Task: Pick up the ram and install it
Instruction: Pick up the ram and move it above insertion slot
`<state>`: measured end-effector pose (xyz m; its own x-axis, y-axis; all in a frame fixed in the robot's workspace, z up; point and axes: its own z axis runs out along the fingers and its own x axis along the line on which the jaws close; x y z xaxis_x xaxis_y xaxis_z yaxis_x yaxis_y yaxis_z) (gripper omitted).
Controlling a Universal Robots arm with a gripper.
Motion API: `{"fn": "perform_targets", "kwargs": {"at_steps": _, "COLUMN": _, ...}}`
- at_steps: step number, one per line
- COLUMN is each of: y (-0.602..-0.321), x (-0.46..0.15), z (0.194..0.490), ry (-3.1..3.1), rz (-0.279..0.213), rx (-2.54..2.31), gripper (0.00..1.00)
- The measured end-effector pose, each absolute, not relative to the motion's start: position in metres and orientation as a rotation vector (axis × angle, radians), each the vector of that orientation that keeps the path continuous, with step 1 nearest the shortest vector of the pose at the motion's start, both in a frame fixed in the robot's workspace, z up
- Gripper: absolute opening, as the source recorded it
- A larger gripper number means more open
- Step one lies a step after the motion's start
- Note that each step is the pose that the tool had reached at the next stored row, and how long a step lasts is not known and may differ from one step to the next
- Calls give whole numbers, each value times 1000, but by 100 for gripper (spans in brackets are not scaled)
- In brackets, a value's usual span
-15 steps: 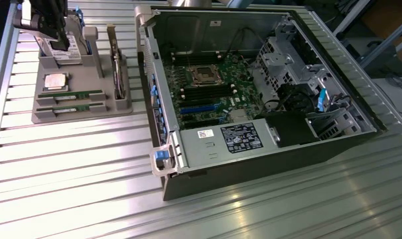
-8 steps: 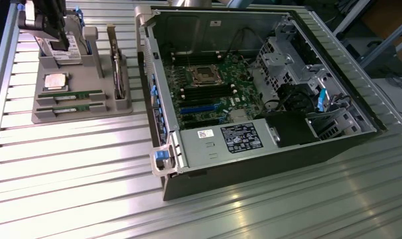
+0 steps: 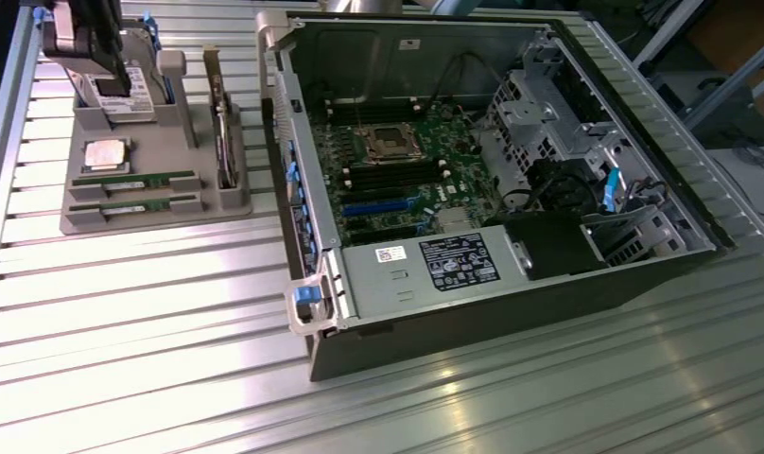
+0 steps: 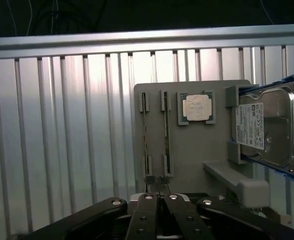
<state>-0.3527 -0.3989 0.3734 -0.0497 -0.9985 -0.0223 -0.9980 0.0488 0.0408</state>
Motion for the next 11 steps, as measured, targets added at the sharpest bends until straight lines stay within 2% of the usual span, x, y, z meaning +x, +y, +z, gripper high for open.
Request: {"fn": "perform_targets", "kwargs": {"at_steps": 11, "y": -399, "x": -353, "z": 373, "ry": -2144, "rz": -69, "rx": 2276, "gripper": 11}}
